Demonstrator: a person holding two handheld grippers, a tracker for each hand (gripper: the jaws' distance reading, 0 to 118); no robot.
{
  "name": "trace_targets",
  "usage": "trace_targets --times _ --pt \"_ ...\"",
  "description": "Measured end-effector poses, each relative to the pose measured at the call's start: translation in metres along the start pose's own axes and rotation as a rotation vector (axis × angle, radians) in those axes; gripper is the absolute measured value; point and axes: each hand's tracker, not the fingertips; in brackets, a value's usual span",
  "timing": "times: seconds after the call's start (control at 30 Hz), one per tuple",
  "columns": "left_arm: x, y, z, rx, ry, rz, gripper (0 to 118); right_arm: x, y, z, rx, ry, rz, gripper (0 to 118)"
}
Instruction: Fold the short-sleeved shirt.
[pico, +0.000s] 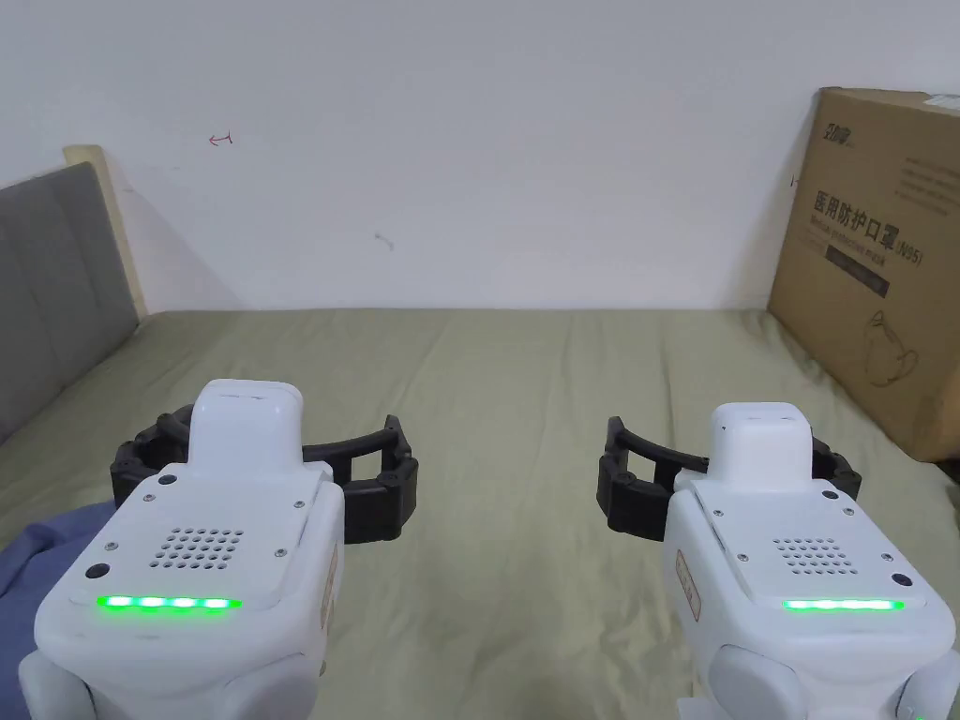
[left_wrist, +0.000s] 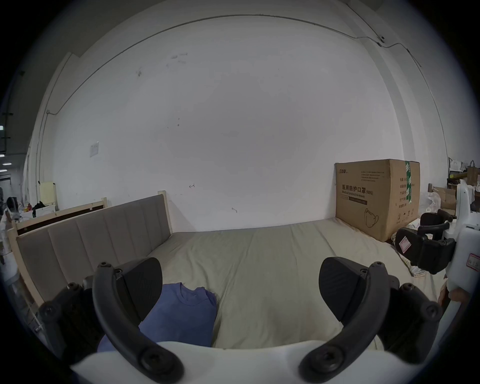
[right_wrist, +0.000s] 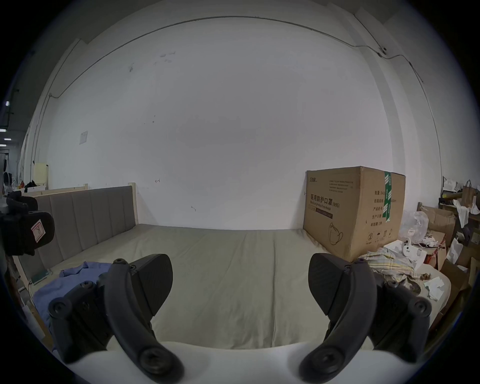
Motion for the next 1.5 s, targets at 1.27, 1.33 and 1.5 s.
trace_targets --times 1.27,1.33,1.5 --pt "-0.093 0.007 0.038 -0.064 0.227 0.044 0 -0.088 0.008 -0.025 -0.036 0.267 -0.043 0" --pt "-0.109 0.006 0.048 -0.075 0.281 0.029 0 -0.110 0.007 -0.027 -0.045 0.310 -0.036 0" --pt "-0.141 0.002 0.070 -0.087 0.363 0.060 0 -0.155 0.002 -0.025 -0.075 0.428 -0.017 0"
